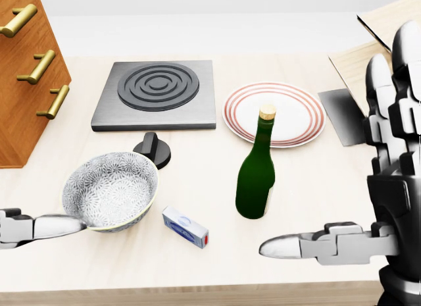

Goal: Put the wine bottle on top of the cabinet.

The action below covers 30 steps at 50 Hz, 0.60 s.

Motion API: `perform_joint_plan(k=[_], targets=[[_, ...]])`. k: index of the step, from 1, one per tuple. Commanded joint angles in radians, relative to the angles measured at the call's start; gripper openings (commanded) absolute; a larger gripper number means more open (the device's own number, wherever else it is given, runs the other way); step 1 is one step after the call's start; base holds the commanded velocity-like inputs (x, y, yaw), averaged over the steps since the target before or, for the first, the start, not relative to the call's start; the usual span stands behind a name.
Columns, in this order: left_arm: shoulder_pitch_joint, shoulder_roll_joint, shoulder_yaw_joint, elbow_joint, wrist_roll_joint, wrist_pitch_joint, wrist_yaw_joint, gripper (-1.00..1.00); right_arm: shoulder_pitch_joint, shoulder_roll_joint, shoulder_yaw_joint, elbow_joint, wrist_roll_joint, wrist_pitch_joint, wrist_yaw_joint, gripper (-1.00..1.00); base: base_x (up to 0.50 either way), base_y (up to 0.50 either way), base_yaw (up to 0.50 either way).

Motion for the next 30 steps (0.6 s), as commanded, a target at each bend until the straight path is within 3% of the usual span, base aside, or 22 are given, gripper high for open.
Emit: perform_joint_plan(k=[1,8,15,23,30], targets=[[-0.009,0.025,0.085,-0.189,-0.105,0.000,0.007,1.00,-0.060,-0.021,0.036,-0.254,-0.140,0.000,0.036,0.99,0.00,0.00,0.00],[-0.012,0.034,0.109,-0.218,-0.145,0.000,0.023,1.00,-0.082,0.078,0.033,-0.255,-0.281,0.000,0.145,0.99,0.02,0.00,0.00],[-0.005,0.039,0.114,-0.217,-0.155,0.000,0.026,1.00,-0.094,0.159,0.003,-0.255,-0.341,0.000,0.241,0.99,0.42,0.00,0.00],[-0.001,0.039,0.111,-0.241,-0.158,0.000,0.021,1.00,-0.095,0.156,-0.005,-0.255,-0.339,0.000,0.245,0.99,0.50,0.00,0.00],[0.015,0.022,0.084,-0.205,-0.110,0.000,-0.003,1.00,-0.060,0.106,0.000,-0.255,-0.269,0.000,0.183,0.99,0.50,0.00,0.00]])
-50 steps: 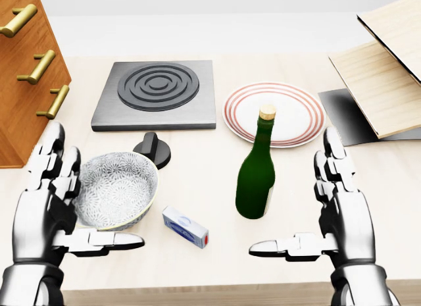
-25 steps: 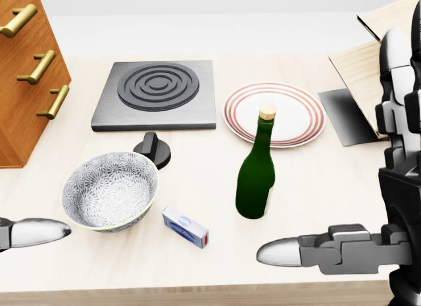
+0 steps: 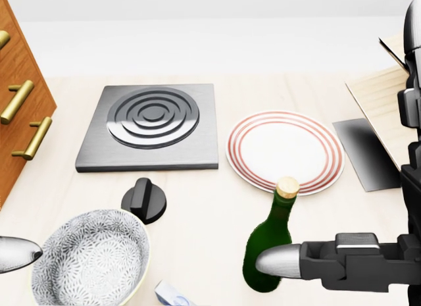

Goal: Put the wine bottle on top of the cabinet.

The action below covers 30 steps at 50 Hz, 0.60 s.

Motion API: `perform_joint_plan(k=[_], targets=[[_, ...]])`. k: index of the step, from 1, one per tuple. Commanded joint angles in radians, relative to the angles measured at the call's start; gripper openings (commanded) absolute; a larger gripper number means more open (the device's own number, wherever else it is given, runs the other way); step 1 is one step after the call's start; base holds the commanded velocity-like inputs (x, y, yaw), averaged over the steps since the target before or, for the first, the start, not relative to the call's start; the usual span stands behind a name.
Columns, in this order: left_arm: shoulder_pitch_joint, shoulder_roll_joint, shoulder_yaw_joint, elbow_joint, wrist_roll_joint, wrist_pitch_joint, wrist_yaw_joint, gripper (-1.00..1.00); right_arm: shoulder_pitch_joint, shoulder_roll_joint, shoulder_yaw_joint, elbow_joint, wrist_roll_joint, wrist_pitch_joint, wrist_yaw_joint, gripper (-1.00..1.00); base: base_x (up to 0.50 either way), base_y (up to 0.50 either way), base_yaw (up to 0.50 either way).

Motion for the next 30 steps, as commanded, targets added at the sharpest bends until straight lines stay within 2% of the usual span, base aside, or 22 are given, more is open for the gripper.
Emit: perform_joint_plan(k=[1,10,16,17,19,30], targets=[[0.014,-0.012,-0.014,0.007,0.025,0.000,-0.019,1.00,0.021,-0.030,-0.003,-0.012,0.039,0.000,-0.032,0.99,0.50,0.00,0.00],[0.008,-0.011,-0.014,0.024,0.030,0.000,-0.020,1.00,0.031,-0.077,0.010,-0.012,0.091,0.000,-0.089,0.99,0.50,0.00,0.00],[0.012,-0.013,-0.013,0.020,0.030,0.000,-0.023,1.00,0.041,-0.091,0.012,-0.012,0.109,0.000,-0.096,0.99,0.00,0.00,0.00],[0.015,-0.015,-0.018,0.023,0.035,0.000,-0.024,1.00,0.064,-0.149,0.058,-0.001,0.034,0.000,-0.084,0.99,0.00,0.00,0.00],[0.016,-0.015,-0.018,0.018,0.035,0.000,-0.025,1.00,0.069,-0.131,0.053,0.001,0.029,0.000,-0.071,1.00,0.00,0.00,0.00],[0.021,-0.018,-0.010,0.013,0.028,0.000,-0.031,1.00,0.071,-0.112,0.051,-0.012,-0.001,0.000,-0.045,1.00,0.00,0.50,0.00]])
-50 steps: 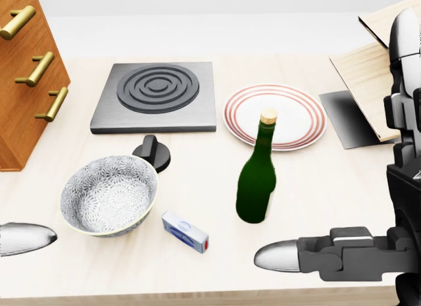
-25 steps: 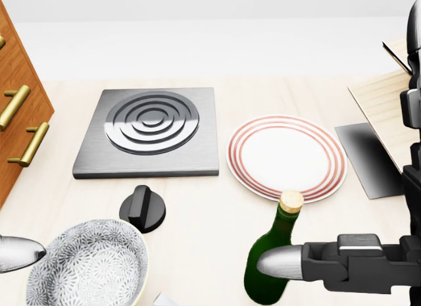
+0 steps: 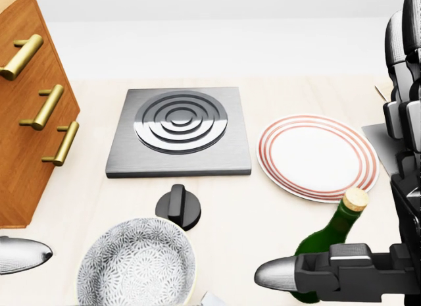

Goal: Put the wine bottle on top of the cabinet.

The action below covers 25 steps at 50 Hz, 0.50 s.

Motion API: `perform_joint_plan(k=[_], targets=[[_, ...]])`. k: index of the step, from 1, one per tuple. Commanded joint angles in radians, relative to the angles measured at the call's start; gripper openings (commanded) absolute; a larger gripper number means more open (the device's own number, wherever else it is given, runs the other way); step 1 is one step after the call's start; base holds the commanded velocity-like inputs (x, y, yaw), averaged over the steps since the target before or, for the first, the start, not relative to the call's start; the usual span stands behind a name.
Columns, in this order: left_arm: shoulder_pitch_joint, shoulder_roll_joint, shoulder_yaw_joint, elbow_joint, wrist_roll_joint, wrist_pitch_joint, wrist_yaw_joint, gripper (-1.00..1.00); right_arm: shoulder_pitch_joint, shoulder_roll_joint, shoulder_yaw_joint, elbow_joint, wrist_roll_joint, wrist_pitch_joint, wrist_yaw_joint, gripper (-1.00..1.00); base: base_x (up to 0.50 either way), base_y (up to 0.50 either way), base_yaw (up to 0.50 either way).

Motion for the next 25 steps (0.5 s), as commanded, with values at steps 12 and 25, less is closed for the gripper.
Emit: perform_joint_plan(k=[12,25], targets=[[0.021,-0.010,-0.006,-0.008,0.010,0.000,-0.015,1.00,0.044,0.043,-0.039,-0.007,-0.011,0.000,0.035,1.00,0.00,0.32,0.00],[0.039,-0.024,-0.015,-0.027,0.020,0.000,-0.026,1.00,0.078,0.111,-0.127,-0.007,-0.022,0.000,0.114,1.00,0.00,0.00,0.00]])
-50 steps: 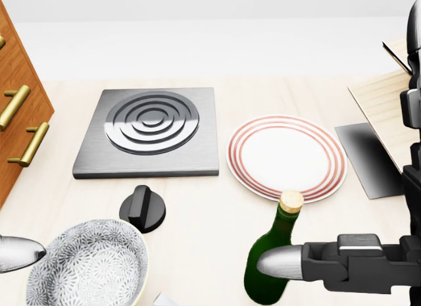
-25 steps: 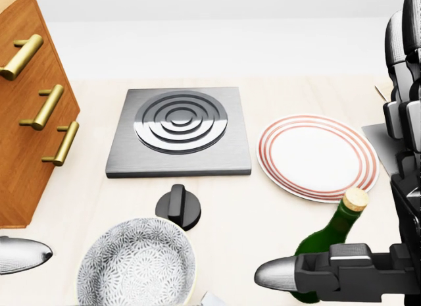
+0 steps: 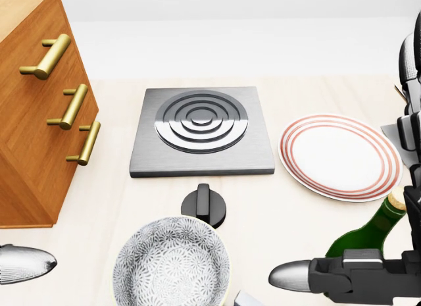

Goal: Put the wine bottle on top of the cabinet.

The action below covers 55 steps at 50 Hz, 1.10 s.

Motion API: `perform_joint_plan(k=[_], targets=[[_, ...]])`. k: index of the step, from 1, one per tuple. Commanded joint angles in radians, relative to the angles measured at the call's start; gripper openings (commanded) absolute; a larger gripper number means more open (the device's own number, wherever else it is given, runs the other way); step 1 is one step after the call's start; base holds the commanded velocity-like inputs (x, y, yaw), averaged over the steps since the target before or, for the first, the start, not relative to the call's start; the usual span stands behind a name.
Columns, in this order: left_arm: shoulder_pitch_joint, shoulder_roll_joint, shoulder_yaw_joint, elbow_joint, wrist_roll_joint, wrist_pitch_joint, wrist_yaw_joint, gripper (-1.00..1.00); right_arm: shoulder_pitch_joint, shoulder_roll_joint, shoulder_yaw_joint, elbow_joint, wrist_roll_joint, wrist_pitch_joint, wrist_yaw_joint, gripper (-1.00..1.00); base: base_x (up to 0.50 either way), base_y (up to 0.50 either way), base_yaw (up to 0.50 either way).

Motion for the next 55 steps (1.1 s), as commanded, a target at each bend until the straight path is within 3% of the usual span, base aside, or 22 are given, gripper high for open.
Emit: perform_joint_plan(k=[1,7,12,16,28,32,38,55], targets=[[0.015,-0.011,-0.008,-0.010,0.008,0.000,-0.010,1.00,0.034,0.060,-0.075,0.000,0.001,0.000,0.063,1.00,0.00,0.00,0.00],[0.014,-0.012,-0.011,0.008,0.015,0.000,-0.015,1.00,0.065,0.144,-0.148,0.000,-0.038,0.000,0.171,1.00,0.00,0.00,0.00],[0.015,-0.013,-0.014,0.035,0.023,0.000,-0.022,1.00,0.071,0.186,-0.275,0.000,-0.007,0.000,0.240,0.99,0.00,0.00,0.00],[0.020,-0.015,-0.020,0.049,0.030,0.000,-0.027,1.00,0.104,0.161,-0.357,0.000,0.078,0.000,0.228,0.99,0.00,0.00,0.00],[0.038,-0.025,-0.039,0.063,0.048,0.000,-0.042,1.00,0.232,-0.022,-0.496,0.000,0.380,0.000,0.037,0.99,0.00,0.00,0.00],[0.045,-0.029,-0.043,0.067,0.054,0.000,-0.047,1.00,0.246,-0.028,-0.525,0.000,0.411,0.000,0.030,1.00,0.00,0.00,0.00],[0.068,-0.041,-0.059,0.066,0.069,0.000,-0.061,1.00,0.192,0.021,-0.633,0.000,0.400,0.000,0.104,1.00,0.00,0.00,0.00],[0.085,-0.049,-0.056,0.080,0.081,0.000,-0.080,1.00,0.177,0.013,-0.609,0.343,0.401,0.000,0.061,1.00,0.00,0.00,0.00]])
